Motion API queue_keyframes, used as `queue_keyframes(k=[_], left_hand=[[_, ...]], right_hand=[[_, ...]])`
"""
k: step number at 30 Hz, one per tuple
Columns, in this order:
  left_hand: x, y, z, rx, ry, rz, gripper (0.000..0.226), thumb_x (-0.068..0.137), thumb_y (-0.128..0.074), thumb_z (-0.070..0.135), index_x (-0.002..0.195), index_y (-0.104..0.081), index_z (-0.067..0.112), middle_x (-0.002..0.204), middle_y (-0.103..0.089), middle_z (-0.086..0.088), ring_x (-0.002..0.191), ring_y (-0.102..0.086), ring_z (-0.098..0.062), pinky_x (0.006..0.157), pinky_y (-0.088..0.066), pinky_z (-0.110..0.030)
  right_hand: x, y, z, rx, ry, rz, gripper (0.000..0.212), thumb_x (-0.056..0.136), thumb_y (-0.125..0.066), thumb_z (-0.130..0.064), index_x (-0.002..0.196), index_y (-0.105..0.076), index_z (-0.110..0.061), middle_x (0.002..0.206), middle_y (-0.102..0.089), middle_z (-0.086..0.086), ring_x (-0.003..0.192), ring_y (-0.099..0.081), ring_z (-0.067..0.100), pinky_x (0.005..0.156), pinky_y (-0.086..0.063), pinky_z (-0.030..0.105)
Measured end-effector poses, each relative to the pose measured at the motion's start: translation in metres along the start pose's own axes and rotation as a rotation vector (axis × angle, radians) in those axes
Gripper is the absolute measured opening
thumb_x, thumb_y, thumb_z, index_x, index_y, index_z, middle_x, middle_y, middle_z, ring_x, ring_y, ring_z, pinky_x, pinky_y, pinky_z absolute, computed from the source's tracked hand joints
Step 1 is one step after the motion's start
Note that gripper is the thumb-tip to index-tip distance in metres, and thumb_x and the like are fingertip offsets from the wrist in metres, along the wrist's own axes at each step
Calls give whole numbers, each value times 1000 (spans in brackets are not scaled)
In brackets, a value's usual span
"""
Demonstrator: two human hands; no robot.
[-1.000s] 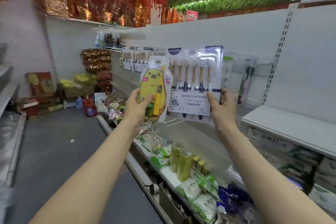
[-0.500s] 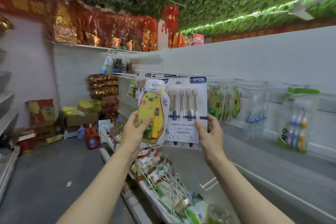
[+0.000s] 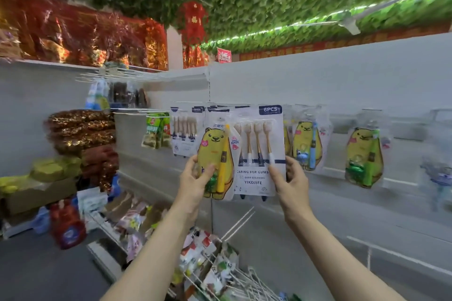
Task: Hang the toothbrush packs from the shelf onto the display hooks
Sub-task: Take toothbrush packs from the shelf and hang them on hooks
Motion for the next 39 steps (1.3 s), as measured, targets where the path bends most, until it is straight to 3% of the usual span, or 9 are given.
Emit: queue_keyframes(k=[3,6,12,15,22,24,29,36,39], left_hand=[[39,42,-6,-24,45,-77,36,90,-66,15,124,-56,17,111,-73,4,90,-72,-6,66,-56,-21],[73,78,-8,-63,82,-114,29,90,-66,12,116,-57,22,109,-72,4,86,-72,-5,63,-56,-19],[127,121,-20,-114,109,-194,39,85,-68,19,122,-56,21,112,-73,0,95,-71,-15,73,-57,-32],[148,131,-30,-125,113,-220,48,80,-70,26,126,-56,20,114,-73,-1,99,-71,-18,78,-57,-38],[194,129,-50,-101,92,-289,33,91,-66,18,123,-57,20,111,-73,-2,97,-72,-18,71,-58,-30],[205,126,-55,-97,83,-311,29,92,-65,18,120,-58,22,110,-74,-1,98,-72,-18,73,-58,-31],[234,121,-68,-98,90,-346,34,91,-67,23,124,-58,24,114,-73,-2,106,-69,-23,89,-57,-44],[254,116,-84,-115,107,-368,34,92,-66,22,124,-57,25,112,-73,-2,103,-70,-22,82,-57,-39],[257,116,-87,-115,113,-372,35,91,-67,23,125,-57,24,113,-73,-3,104,-69,-24,81,-57,-38]], right_hand=[[3,-50,16,-17,-9,95,25,93,-68,-11,116,-59,-16,106,-69,4,83,-69,0,66,-55,16],[10,-94,27,-41,-38,143,28,93,-68,-13,119,-58,-14,107,-70,6,88,-70,8,67,-56,19],[32,-146,48,-105,-36,232,27,94,-67,-11,119,-57,-13,104,-69,5,80,-69,1,64,-55,18],[46,-161,63,-114,-37,270,26,94,-67,-12,119,-57,-12,106,-70,7,88,-70,10,67,-57,20],[76,-175,94,-98,-20,321,27,95,-66,-11,121,-57,-10,103,-70,6,80,-69,4,62,-54,18],[86,-176,101,-102,-11,337,29,94,-67,-12,122,-56,-11,105,-70,8,86,-70,11,64,-56,19],[103,-180,117,-92,-15,365,27,95,-67,-14,119,-56,-16,105,-70,7,93,-70,19,69,-58,22],[119,-176,133,-95,-29,392,27,95,-66,-15,118,-53,-22,105,-69,8,93,-68,18,68,-57,21],[126,-174,139,-105,-46,385,20,95,-67,-16,108,-56,-27,106,-71,8,96,-69,21,76,-59,29]])
Point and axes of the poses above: each hand's wrist, its own x-axis towards the middle knuckle, its own y-axis out of the back of the hand, z = x × y, the point moved 4 cm from there along x, towards the middle knuckle
